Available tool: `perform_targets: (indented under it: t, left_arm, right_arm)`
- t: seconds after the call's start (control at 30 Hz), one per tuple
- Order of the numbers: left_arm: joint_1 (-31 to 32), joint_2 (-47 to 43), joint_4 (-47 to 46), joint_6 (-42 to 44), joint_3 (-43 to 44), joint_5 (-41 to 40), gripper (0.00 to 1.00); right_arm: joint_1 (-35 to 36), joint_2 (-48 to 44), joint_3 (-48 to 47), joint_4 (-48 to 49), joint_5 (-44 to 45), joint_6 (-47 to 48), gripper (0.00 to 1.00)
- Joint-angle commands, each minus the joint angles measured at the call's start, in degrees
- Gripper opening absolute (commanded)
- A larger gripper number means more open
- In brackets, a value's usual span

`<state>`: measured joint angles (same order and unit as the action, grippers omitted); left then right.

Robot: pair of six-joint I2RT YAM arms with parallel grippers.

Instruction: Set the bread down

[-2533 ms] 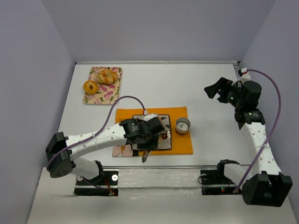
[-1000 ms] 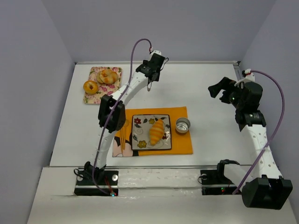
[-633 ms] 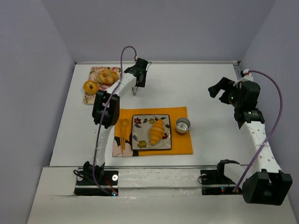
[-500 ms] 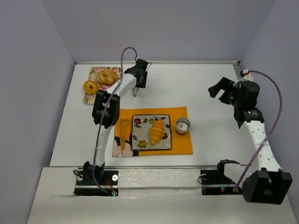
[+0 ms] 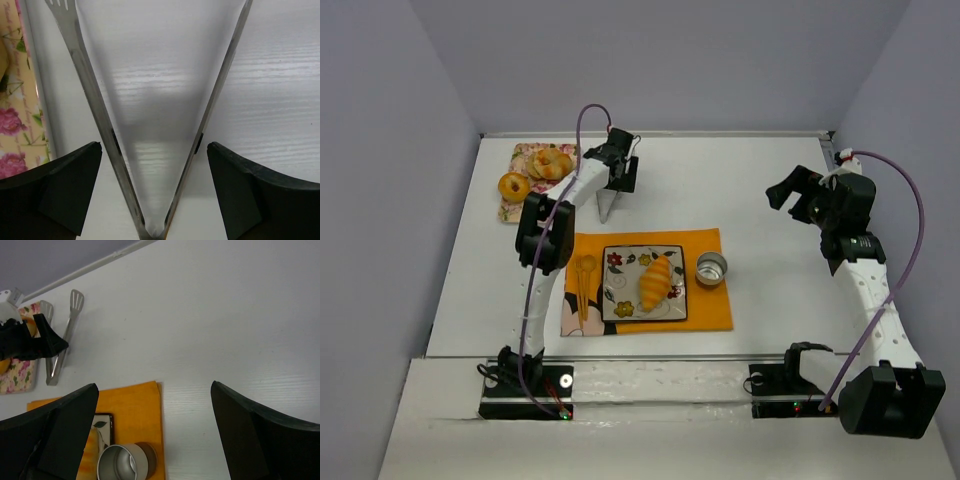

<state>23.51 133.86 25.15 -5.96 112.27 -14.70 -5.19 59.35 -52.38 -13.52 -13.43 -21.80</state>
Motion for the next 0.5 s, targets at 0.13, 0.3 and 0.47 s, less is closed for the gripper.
perform_targets:
  t: [0.13,0.3,0.47]
  left_arm:
    - [0.0,-16.3,6.9,-2.0,9.1,-1.1,0.99]
    - [2.9,-42.2,-2.2,-11.3,-16.4,-7.9,0.99]
    - [3.3,-65.3,-7.5,-26.4,-39.6,-11.1,0.99]
  right_arm:
    - [0.0,-2.9,-1.2,-1.1,0.8,0.1,1.0]
    - [0.0,-4.5,-0.2,-4.8,3.2,-1.0,1.0]
    - [0.0,-6.9,1.7,-7.7,6.2,-3.2,1.0]
